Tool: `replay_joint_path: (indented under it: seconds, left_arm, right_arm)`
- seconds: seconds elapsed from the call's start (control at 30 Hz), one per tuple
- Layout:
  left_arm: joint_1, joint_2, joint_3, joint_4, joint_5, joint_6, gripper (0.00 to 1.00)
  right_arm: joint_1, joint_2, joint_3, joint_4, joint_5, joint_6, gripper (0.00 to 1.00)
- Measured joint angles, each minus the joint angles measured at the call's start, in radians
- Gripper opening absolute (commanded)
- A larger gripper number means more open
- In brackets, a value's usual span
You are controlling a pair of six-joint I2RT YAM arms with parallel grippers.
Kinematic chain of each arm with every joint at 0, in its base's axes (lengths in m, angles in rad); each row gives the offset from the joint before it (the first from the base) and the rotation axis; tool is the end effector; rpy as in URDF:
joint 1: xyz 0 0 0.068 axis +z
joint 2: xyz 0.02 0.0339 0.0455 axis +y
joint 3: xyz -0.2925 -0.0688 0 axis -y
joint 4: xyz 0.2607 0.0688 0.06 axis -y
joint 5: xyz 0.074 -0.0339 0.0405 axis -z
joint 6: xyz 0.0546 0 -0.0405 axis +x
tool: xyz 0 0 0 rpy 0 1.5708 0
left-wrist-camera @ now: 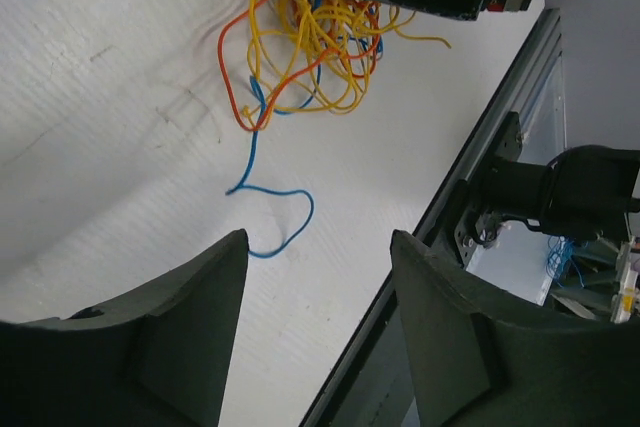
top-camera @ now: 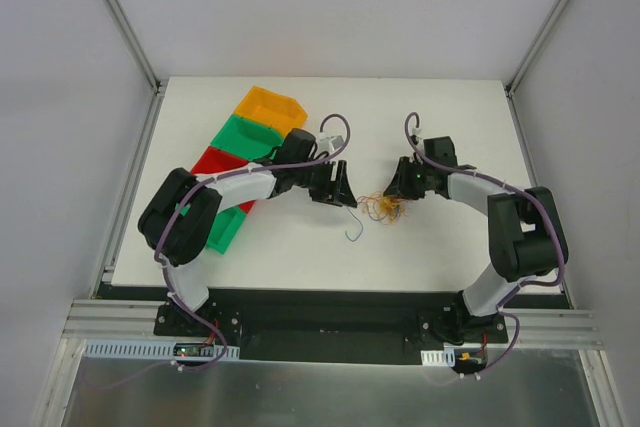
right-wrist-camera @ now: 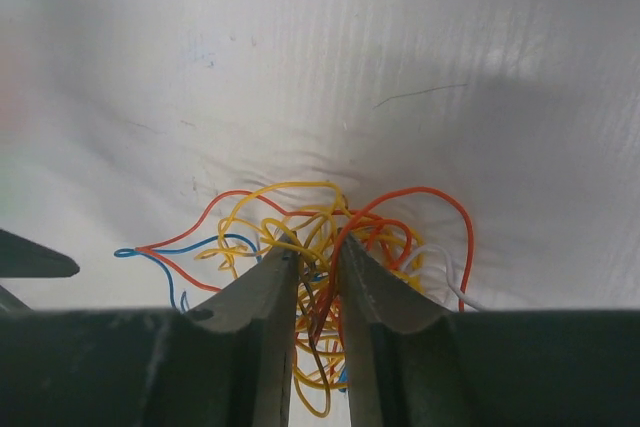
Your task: Untangle the cables
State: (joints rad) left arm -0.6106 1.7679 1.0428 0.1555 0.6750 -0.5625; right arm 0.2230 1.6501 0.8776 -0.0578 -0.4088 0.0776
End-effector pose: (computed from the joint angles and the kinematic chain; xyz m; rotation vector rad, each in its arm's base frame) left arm 0.3167 -0.2633 0.2094 0.4954 2.2826 -1.3650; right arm 0.3419 0.0998 0.1745 -0.3664 2.3766 0.6306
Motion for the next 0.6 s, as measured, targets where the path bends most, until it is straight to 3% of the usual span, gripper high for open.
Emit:
replay_joint_path:
  seconds: [0.13,0.4,0.6]
  left_arm:
    - [-0.004,0.074,0.095,-0.068,0.009,0.047,0.51]
    - [-0.003,0.13,0.159,-0.23,-0.006,0.142,0.59]
    - [-0.005,0.179,0.204,-0.291,0.011,0.179,0.43]
  right_arm:
    - [0.0,0.0,-0.014,0.028,-0.035,0.009,0.25]
    - [0.034,-0.024,-0.083,0.127,-0.069,0.044,0.26]
    - [0.073,-0.024,-0.083,0.146,-0.074,0.05,0.27]
